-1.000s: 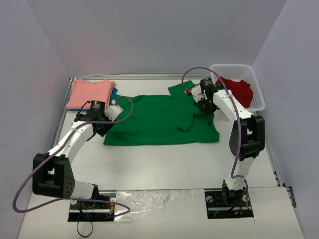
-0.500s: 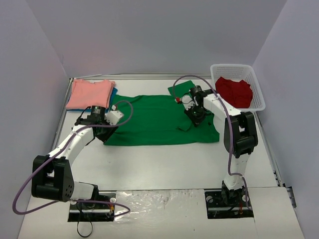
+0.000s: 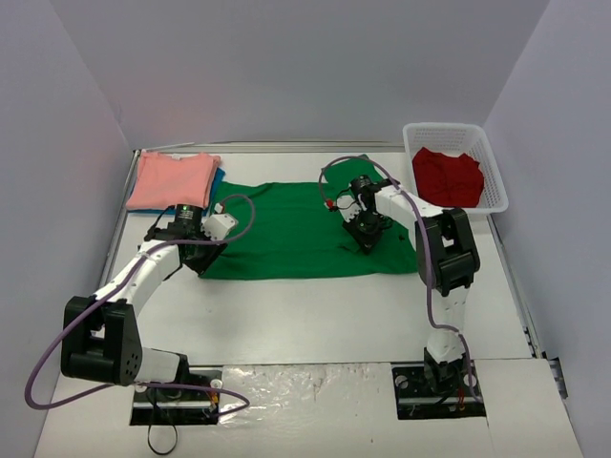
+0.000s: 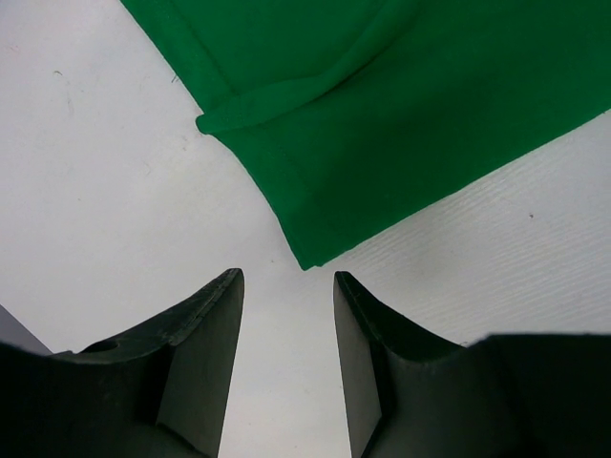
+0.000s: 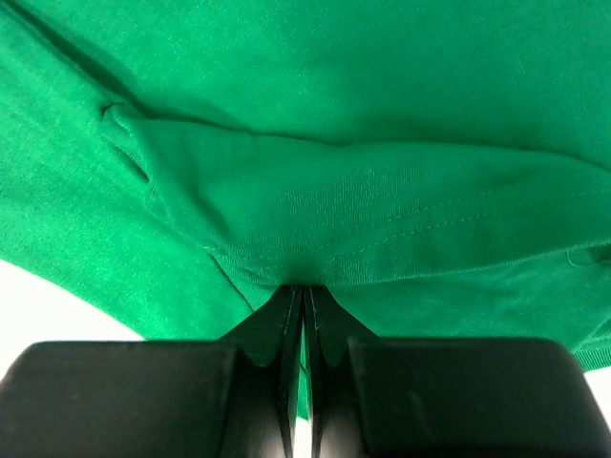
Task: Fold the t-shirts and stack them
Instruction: Fold the flattened tshirt in 1/3 of the way
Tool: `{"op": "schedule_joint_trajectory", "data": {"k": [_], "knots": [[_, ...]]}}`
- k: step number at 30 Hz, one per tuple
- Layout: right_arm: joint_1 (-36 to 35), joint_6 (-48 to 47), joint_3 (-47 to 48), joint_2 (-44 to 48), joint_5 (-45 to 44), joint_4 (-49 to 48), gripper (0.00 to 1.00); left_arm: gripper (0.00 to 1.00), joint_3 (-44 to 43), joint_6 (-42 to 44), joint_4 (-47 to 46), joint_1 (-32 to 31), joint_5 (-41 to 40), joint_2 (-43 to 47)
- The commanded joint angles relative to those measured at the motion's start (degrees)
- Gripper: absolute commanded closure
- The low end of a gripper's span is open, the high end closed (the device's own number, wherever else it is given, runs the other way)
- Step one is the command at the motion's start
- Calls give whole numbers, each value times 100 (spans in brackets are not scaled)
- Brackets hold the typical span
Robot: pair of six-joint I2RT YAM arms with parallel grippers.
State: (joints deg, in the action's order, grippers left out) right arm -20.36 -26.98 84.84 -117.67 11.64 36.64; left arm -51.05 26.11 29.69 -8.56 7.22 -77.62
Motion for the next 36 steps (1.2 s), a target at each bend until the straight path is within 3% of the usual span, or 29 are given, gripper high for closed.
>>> {"op": "schedule_joint_trajectory", "data": {"k": [1, 21, 36], "knots": [[-38, 61, 77, -37, -21, 124, 100, 59, -11, -97, -16, 38, 42, 54], [-65, 35, 1131, -766, -57, 115, 100, 59, 25, -141, 19, 38, 51, 63], [-73, -114, 2555, -1417, -74, 124, 100, 59, -46, -150, 63, 38, -81, -147]]}}
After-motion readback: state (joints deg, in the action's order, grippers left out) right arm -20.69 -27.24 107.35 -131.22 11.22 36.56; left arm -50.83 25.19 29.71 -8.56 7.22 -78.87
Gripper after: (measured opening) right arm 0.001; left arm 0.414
